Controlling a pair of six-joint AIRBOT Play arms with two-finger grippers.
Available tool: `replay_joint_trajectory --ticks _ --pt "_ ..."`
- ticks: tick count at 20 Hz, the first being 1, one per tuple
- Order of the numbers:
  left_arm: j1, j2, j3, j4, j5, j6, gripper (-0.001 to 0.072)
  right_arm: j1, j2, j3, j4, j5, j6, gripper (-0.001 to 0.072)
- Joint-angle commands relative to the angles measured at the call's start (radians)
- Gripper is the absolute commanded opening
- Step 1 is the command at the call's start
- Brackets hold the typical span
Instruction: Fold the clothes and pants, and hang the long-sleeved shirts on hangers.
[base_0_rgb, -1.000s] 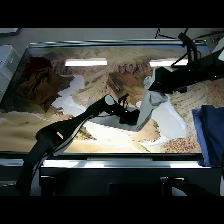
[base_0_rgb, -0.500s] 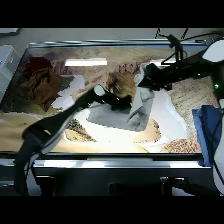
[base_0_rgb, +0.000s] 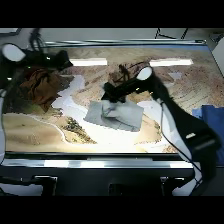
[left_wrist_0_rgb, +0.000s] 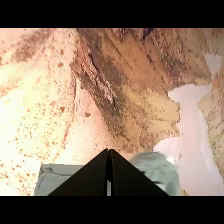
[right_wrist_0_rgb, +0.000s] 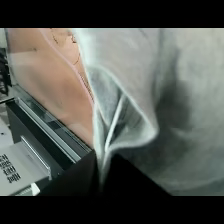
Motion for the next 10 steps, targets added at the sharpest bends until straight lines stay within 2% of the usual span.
replay_joint_trajectory --ticks 1,2,4,6,8,10 --pt "0.065 0.124 0.000 0.021 -0.007 0.036 0.0022 0.113 -0.150 0.001 0.126 -0.190 0.036 0.0505" --pt "0.063 0.137 0.000 0.021 -0.008 0.037 0.0022 0.122 -0.169 0.001 0.139 -0.214 0.039 0.0698" --pt "0.062 0.145 0.000 0.021 -0.021 0.060 0.0022 0.099 -0.166 0.002 0.138 -0.222 0.048 0.0704" --pt "0.065 0.145 0.000 0.021 -0.043 0.071 0.0022 0.016 -0.110 0.002 0.106 -0.172 0.034 0.0700" --pt "0.067 0.145 0.000 0.022 -0.053 0.089 0.0022 -0.105 -0.031 0.002 -0.003 -0.061 0.029 0.0700" --pt "0.067 0.145 0.000 0.024 -0.056 0.104 0.0022 -0.251 0.048 0.001 -0.202 0.121 0.043 0.0697"
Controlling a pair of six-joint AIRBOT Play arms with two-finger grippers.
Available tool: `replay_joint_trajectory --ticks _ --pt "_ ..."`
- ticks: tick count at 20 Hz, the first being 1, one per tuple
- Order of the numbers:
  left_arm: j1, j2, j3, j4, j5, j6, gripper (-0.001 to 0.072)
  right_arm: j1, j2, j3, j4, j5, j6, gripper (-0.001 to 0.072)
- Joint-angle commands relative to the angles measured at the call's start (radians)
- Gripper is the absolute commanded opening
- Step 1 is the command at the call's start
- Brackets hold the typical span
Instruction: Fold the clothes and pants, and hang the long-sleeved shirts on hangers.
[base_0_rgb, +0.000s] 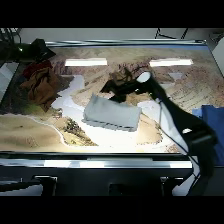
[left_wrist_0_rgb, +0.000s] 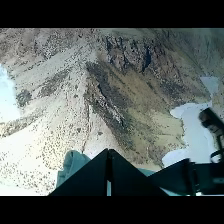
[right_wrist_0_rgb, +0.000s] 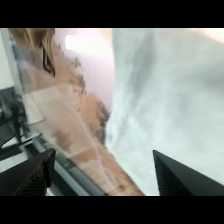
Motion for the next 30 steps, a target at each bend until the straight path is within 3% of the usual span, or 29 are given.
replay_joint_trajectory --ticks 1,3,5,7,11,13,16,17,18,19,20,22,24,30 --pt "0.004 0.007 0.000 0.003 -0.014 0.034 0.0022 -0.224 0.111 -0.001 -0.313 0.300 0.027 0.0692" --pt "0.003 0.007 0.000 0.003 -0.017 0.037 0.0022 -0.333 0.159 -0.073 -0.441 0.428 0.030 0.0690" --pt "0.002 0.007 0.000 0.003 -0.017 0.037 0.0022 -0.384 0.227 -0.273 -0.443 0.359 0.042 0.0691" --pt "0.002 0.007 0.000 0.002 -0.018 0.036 0.0022 -0.383 0.259 -0.485 -0.334 0.227 0.016 0.0695" --pt "0.001 0.007 0.000 0.000 -0.047 0.036 0.0022 -0.383 0.237 -0.715 0.052 0.040 -0.193 0.0684" --pt "0.002 0.007 0.000 -0.001 -0.053 0.035 0.0022 -0.383 0.216 -0.731 0.074 0.042 -0.209 0.0672" --pt "0.002 0.007 0.000 -0.002 -0.053 0.035 0.0022 -0.344 0.198 -0.730 0.079 0.027 -0.208 0.0592" --pt "0.002 0.007 0.000 -0.002 -0.053 0.035 0.0022 -0.318 0.196 -0.730 0.082 0.020 -0.208 0.0513" --pt "0.002 0.007 0.000 -0.002 -0.053 0.035 0.0022 -0.294 0.196 -0.730 0.093 0.011 -0.227 0.0389" --pt "0.002 0.007 0.000 -0.002 -0.053 0.035 0.0022 -0.290 0.197 -0.722 0.127 0.022 -0.275 0.0114" --pt "0.002 0.007 0.000 -0.002 -0.053 0.035 0.0022 -0.296 0.198 -0.709 0.169 0.048 -0.303 0.0049" --pt "0.002 0.007 0.000 -0.001 -0.053 0.036 0.0023 -0.341 0.222 -0.620 0.217 0.135 -0.350 0.0046" --pt "0.002 0.007 0.000 -0.001 -0.050 0.037 0.0023 -0.413 0.268 -0.483 0.197 0.204 -0.333 0.0046" --pt "0.002 0.007 0.000 -0.001 -0.018 0.037 0.0023 -0.739 0.358 -0.014 -0.046 0.359 -0.110 0.0046"
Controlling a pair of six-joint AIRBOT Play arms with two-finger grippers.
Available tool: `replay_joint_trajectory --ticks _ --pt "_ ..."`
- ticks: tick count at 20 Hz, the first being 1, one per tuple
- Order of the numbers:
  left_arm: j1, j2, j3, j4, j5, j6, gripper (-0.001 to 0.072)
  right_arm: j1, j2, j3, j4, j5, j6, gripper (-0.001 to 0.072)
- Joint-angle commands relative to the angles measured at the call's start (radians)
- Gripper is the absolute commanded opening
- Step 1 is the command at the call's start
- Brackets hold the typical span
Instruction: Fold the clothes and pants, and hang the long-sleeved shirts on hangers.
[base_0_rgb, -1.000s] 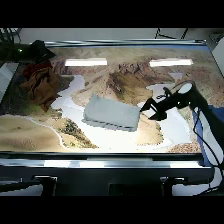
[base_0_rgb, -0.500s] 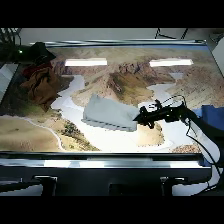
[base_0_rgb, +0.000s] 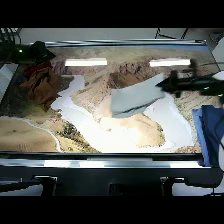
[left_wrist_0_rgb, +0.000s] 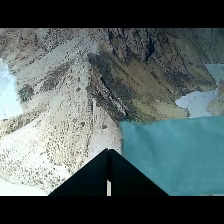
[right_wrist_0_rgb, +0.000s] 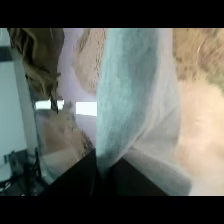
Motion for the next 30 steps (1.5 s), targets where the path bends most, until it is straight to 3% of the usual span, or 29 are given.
replay_joint_trajectory --ticks 1,9,17,21,25,28,30 --pt "-0.001 0.001 0.000 0.000 0.019 0.001 0.0023 -0.205 0.030 0.246 -0.136 0.104 0.122 0.0046" --pt "-0.001 0.001 0.000 0.000 0.019 0.019 0.0023 -0.628 0.030 0.381 -0.195 0.136 0.280 0.0046" --pt "-0.001 0.001 0.000 0.000 0.019 0.027 0.0023 -0.871 0.079 0.381 -0.227 0.195 0.371 0.0046" --pt "-0.002 0.001 0.000 -0.002 0.021 0.031 0.0023 -0.896 0.099 0.364 -0.494 0.346 0.370 0.0047" --pt "-0.003 0.001 0.000 -0.011 0.021 0.038 0.0023 -0.896 0.178 0.171 -0.705 0.396 0.319 0.0047" --pt "-0.003 0.001 0.000 -0.011 0.021 0.038 0.0023 -0.898 0.287 -0.088 -0.869 0.300 0.310 0.0048" --pt "-0.003 0.001 0.000 -0.020 0.021 0.038 0.0023 -0.898 0.308 -0.222 -0.892 0.225 0.292 0.0048"
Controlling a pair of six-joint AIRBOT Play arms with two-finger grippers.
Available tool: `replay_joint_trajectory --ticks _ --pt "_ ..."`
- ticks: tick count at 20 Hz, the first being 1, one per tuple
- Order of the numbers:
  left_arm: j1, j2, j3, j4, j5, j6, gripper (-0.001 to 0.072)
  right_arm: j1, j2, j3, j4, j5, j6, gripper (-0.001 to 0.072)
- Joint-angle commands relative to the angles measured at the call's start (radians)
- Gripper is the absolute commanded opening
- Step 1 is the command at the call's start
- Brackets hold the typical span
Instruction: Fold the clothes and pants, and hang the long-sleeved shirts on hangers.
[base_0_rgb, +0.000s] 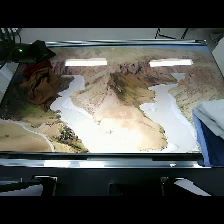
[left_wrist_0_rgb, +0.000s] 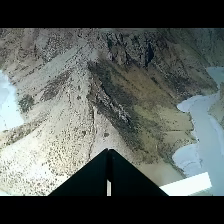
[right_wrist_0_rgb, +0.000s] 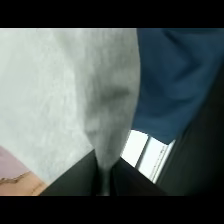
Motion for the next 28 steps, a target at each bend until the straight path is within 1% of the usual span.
replay_joint_trajectory --ticks 1,4,8,9,11,12,14,15,17,18,19,20,21,22,23,24,25,26,27,28 --pt "0.000 0.001 0.000 -0.008 -0.001 0.001 0.0023 -0.002 0.051 -0.235 -0.129 -0.105 -0.040 0.0049" --pt "0.000 0.001 0.000 -0.018 -0.002 0.000 0.0023 -0.002 0.051 -0.330 -0.167 -0.180 -0.039 0.0049" --pt "0.000 0.001 0.000 -0.055 -0.001 0.000 0.0023 -0.002 0.051 -0.393 -0.192 -0.202 -0.039 0.0050" --pt "0.000 0.001 0.000 -0.056 -0.001 0.000 0.0023 -0.002 0.051 -0.395 -0.192 -0.203 -0.039 0.0085" --pt "0.000 0.001 0.000 -0.058 -0.001 0.000 0.0023 -0.002 0.052 -0.390 -0.184 -0.219 -0.047 0.0606" --pt "0.000 0.001 0.001 -0.059 0.000 0.000 0.0023 -0.002 0.052 -0.365 -0.173 -0.209 -0.079 0.0708" --pt "0.000 0.001 0.019 -0.097 0.015 0.001 0.0023 0.000 0.050 -0.227 -0.096 -0.212 -0.124 0.0712" --pt "-0.001 0.001 0.044 -0.119 0.049 0.006 0.0023 0.002 0.049 -0.114 -0.012 -0.258 -0.155 0.0712" --pt "-0.013 0.001 0.106 -0.108 0.177 0.079 0.0021 0.057 0.048 0.116 0.127 -0.441 -0.204 0.0710" --pt "-0.025 -0.001 0.131 -0.040 0.242 0.082 0.0021 0.118 0.048 0.211 0.157 -0.529 -0.222 0.0704" --pt "-0.040 -0.002 0.140 0.088 0.276 0.058 0.0020 0.202 0.048 0.285 0.166 -0.600 -0.227 0.0690" --pt "-0.061 -0.007 0.140 0.276 0.262 -0.035 0.0020 0.313 0.048 0.334 0.164 -0.649 -0.227 0.0676" --pt "-0.079 -0.021 0.139 0.447 0.190 -0.120 0.0020 0.434 0.048 0.345 0.163 -0.667 -0.226 0.0676" --pt "-0.093 -0.040 0.131 0.581 0.070 -0.169 0.0022 0.549 0.039 0.344 0.158 -0.635 -0.211 0.0679" --pt "-0.098 -0.061 0.114 0.636 -0.056 -0.180 0.0031 0.672 0.013 0.340 0.140 -0.561 -0.159 0.0680" --pt "-0.094 -0.082 0.087 0.637 -0.183 -0.182 0.0229 0.774 -0.024 0.331 0.121 -0.462 -0.110 0.0678" --pt "-0.090 -0.107 0.046 0.604 -0.329 -0.181 0.0640 0.870 -0.071 0.312 0.114 -0.350 -0.100 0.0679" --pt "-0.088 -0.122 -0.013 0.558 -0.449 -0.157 0.0711 0.943 -0.119 0.286 0.117 -0.261 -0.087 0.0679" --pt "-0.090 -0.114 -0.091 0.510 -0.481 -0.131 0.0712 1.012 -0.167 0.255 0.117 -0.180 -0.079 0.0678" --pt "-0.097 -0.080 -0.187 0.468 -0.438 -0.125 0.0711 1.069 -0.201 0.227 0.111 -0.135 -0.079 0.0677"
